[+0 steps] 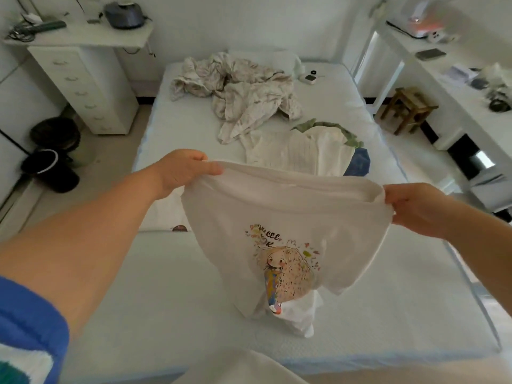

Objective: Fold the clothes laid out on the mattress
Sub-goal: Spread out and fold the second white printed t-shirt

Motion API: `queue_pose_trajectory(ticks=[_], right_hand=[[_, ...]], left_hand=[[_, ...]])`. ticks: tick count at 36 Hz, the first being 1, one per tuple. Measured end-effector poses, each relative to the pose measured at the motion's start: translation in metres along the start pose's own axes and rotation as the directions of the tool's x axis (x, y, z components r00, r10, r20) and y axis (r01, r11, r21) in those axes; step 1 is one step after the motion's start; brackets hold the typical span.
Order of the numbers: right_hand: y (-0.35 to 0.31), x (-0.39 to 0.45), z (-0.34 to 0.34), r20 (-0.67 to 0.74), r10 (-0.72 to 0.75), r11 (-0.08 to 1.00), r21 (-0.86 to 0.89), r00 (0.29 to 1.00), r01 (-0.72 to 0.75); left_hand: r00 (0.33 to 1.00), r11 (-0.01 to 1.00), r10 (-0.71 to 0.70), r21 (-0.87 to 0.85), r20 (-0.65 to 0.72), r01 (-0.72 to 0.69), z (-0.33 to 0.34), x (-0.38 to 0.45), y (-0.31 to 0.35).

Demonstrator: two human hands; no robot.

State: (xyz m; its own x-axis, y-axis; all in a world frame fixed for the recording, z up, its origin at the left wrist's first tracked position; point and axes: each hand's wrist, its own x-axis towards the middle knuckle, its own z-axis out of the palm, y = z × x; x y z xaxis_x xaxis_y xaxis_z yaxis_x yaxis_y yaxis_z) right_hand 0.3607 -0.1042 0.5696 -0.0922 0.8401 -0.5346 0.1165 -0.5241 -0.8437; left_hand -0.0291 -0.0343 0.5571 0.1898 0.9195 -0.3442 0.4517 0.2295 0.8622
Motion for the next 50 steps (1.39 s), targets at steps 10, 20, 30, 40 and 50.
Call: queue_pose_trajectory(ticks=[10,20,30,40,50], right_hand=[[-0.036,-0.012,-0.033,-0.244,-0.305,0.783,-0.615,0.920,0.096],[-0.087,-0.053,-0.087,-0.383,-0.517,0.707,-0.695,0.766,0.130],[0.006,-0.100,-0.149,-0.333,0.071,0.972,-0.189,0.940,-0.140],[0.107,-0.088,-0.204,-0.622,-0.032,0.782,-0.503,0.783,-0.368],[0.105,-0.119,-0.303,-0.961,-0.124,0.964,-0.176,0.249,-0.201]], left_hand=[[0.964,0.992,0.036,-0.123,0.265,-0.003,0.009,0.001,0.020],[0.945,0.934,0.316,-0.203,0.086,-0.294,0.046,0.026,0.086],[0.945,0.724,0.243,0.607,0.221,-0.328,0.136,0.077,0.084],[0.839,0.756,-0.131,0.601,0.528,-0.259,0.238,0.123,0.078],[0.849,0.688,0.378,0.502,0.369,-0.524,0.384,0.158,0.197]])
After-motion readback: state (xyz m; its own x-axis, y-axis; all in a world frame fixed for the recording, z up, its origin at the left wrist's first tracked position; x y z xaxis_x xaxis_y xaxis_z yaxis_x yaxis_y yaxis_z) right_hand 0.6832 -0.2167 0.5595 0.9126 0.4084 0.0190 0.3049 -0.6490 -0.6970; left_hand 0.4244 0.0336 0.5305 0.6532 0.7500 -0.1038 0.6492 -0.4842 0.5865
